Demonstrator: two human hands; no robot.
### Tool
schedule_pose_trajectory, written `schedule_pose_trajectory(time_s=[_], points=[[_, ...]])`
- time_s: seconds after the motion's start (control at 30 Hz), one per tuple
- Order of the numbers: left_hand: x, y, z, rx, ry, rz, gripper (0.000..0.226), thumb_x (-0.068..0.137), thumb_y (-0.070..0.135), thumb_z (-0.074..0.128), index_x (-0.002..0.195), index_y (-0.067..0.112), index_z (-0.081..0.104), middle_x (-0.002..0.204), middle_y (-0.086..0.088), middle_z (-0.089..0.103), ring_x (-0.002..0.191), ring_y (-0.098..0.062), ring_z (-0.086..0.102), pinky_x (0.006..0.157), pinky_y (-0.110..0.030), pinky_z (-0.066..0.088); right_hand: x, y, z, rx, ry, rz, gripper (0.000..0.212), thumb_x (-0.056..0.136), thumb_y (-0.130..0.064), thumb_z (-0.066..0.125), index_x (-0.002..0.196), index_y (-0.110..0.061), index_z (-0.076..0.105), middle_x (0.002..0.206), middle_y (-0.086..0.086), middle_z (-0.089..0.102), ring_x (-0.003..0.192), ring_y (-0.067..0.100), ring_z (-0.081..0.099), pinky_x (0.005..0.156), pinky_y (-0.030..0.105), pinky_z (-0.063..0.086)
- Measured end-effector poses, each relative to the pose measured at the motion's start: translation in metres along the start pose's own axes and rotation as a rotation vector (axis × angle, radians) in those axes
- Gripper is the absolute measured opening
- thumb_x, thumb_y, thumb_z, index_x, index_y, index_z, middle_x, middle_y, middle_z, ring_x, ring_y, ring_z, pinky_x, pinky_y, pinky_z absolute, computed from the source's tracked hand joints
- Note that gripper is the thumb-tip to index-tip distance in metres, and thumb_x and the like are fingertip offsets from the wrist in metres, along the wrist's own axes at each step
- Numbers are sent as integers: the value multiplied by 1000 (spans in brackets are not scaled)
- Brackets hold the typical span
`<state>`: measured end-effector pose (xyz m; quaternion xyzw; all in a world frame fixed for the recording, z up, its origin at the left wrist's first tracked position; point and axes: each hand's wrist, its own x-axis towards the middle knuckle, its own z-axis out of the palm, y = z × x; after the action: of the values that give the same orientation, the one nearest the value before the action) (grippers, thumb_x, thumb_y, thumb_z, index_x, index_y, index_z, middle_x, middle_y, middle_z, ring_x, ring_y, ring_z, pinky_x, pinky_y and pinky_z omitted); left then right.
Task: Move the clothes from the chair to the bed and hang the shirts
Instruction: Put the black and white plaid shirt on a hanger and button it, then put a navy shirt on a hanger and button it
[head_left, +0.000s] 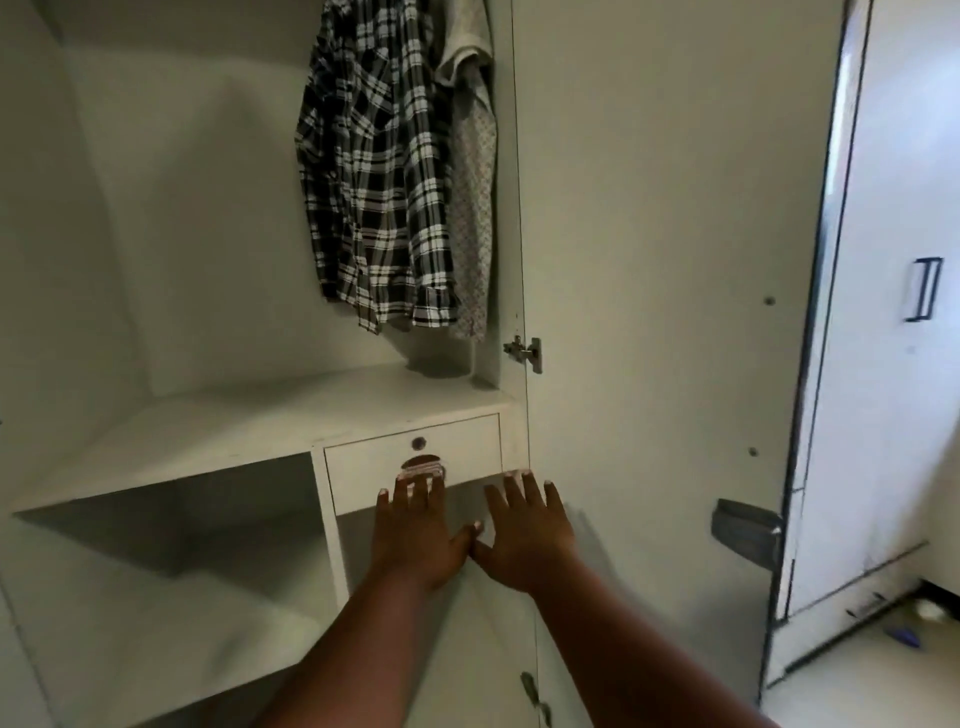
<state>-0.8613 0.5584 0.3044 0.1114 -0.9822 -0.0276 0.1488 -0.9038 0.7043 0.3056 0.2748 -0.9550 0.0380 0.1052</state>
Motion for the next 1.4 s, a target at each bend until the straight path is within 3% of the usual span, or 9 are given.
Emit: schedule_pose_trajectory(time_s=[0.3,0.57,0.87,1.07,1.4], points=[[-93,23,50,11,-257,65,86,93,71,22,156,20,-5,163,-8,-13,149,-29,-18,119,-50,-14,-105,-2,56,-10,-194,133,85,92,-69,29,157,-21,1,164,10,-1,151,31,-6,120,52,-2],[-115,132,73,-71,-320,295,87,92,72,23,156,19,-2,164,-8,-5,150,-27,-12,119,-48,-11,-190,72,54,16,-185,409,79,92,-66,34,156,-26,10,164,11,7,151,31,-2,120,53,1],[-178,321,102,-165,-330,729,82,94,67,27,156,20,-1,164,-6,-5,151,-25,-9,120,-45,-6,-342,201,36,-56,-203,752,84,89,-69,38,156,-26,10,163,12,10,151,31,1,119,52,5],[-227,460,105,-113,-353,910,86,93,71,21,155,20,-10,163,-7,-12,150,-26,-12,120,-47,-6,-455,297,15,-19,-226,1023,89,87,-76,33,156,-27,7,164,10,6,151,30,-4,119,52,0],[-339,700,67,-156,-372,1205,86,92,71,20,155,20,-8,163,-7,-11,150,-27,-11,120,-49,-3,-647,437,-56,-92,-171,1366,91,85,-79,30,157,-28,4,164,9,5,151,30,-5,118,54,-3]])
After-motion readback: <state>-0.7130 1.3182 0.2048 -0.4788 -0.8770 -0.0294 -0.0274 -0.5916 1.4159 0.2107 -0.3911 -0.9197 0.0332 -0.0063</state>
